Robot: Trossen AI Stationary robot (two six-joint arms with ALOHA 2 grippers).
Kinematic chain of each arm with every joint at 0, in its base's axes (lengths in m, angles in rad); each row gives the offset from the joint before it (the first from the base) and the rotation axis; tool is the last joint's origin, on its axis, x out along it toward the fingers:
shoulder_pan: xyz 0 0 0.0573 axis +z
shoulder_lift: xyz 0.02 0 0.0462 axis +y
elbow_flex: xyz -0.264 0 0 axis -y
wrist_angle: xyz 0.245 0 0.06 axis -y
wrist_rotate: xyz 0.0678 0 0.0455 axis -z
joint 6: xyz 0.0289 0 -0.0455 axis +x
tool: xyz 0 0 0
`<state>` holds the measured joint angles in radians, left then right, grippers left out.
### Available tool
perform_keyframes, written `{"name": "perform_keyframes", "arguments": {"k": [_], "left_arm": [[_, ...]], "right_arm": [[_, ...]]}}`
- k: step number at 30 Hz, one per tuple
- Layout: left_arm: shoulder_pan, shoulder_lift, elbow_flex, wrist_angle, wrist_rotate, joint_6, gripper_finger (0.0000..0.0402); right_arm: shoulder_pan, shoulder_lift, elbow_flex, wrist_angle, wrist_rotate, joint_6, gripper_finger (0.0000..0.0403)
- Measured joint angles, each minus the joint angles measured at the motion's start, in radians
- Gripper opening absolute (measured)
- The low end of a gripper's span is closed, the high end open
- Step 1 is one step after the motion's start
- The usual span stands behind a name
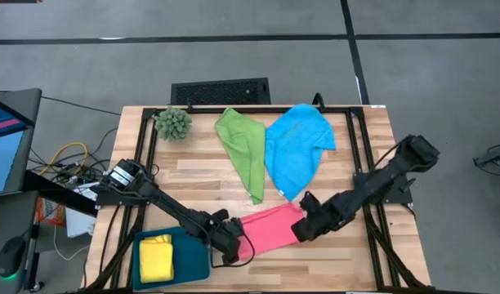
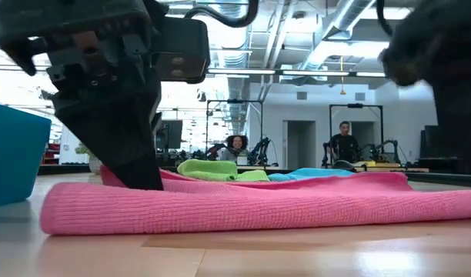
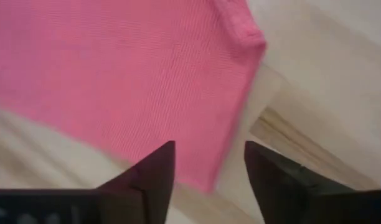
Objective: Fold microfiber towels
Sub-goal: Fold the pink microfiber towel
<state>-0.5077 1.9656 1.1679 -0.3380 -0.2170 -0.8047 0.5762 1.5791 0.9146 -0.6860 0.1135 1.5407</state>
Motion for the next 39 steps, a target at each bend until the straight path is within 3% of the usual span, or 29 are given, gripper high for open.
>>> {"name": "perform_keyframes", "arguments": {"k": [5,14,18,27,39], "left_arm": [[0.011,0.000,0.000,0.008,0.022,0.011,0.0086],[0.017,0.000,0.001,0.008,0.033,0.056,0.0083],[0.017,0.000,0.001,0.008,0.032,0.053,0.0083],[0.017,0.001,0.000,0.015,0.019,0.039,0.0082],[0.018,0.003,-0.001,0.045,-0.004,0.034,0.0082]], "right_arm": [[-0.008,0.091,0.000,0.065,0.004,0.038,0.0248],[-0.028,0.182,0.009,0.162,-0.033,0.065,0.0235],[-0.043,0.172,0.004,0.149,-0.054,0.069,0.0190],[-0.062,0.124,-0.003,0.125,-0.052,0.034,0.0017],[-0.068,0.045,-0.002,0.192,-0.046,0.039,0.0015]]}}
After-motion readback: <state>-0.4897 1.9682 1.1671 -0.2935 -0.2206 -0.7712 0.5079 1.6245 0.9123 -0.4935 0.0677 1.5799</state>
